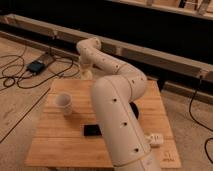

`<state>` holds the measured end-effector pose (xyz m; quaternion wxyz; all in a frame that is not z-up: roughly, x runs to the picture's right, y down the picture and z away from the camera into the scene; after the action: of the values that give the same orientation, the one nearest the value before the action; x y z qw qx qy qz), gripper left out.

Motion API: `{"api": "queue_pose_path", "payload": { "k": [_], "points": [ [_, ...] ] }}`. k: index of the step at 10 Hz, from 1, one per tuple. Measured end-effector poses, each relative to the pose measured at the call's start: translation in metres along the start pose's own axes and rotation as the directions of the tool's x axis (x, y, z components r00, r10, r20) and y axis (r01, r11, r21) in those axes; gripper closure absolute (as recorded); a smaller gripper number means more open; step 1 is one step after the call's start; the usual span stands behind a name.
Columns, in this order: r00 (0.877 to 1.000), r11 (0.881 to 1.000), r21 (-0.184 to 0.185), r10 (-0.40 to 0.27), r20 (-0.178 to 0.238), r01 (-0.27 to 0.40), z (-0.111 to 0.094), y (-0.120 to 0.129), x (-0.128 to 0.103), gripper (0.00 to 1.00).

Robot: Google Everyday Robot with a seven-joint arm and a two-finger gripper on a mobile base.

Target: Place the white sponge in the ceramic cup

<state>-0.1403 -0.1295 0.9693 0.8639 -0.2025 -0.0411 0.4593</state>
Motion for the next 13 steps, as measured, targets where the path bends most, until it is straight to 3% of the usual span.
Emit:
{"api": "queue_pose_path", "payload": {
  "k": [2,4,7,9,13],
  "points": [
    [0.992,0.999,-0.020,-0.040,0.118,0.042,-0.029,0.033,-0.007,1.00],
    [0.980,0.997,-0.048,-0.058,0.189,0.068,-0.051,0.062,0.003,1.00],
    [0.961,0.992,-0.086,-0.066,0.269,0.092,-0.074,0.096,0.018,1.00],
    [0.940,0.987,-0.116,-0.067,0.335,0.111,-0.089,0.117,0.020,1.00],
    [0.911,0.971,-0.163,-0.095,0.400,0.173,-0.101,0.155,0.025,1.00]
  ]
}}
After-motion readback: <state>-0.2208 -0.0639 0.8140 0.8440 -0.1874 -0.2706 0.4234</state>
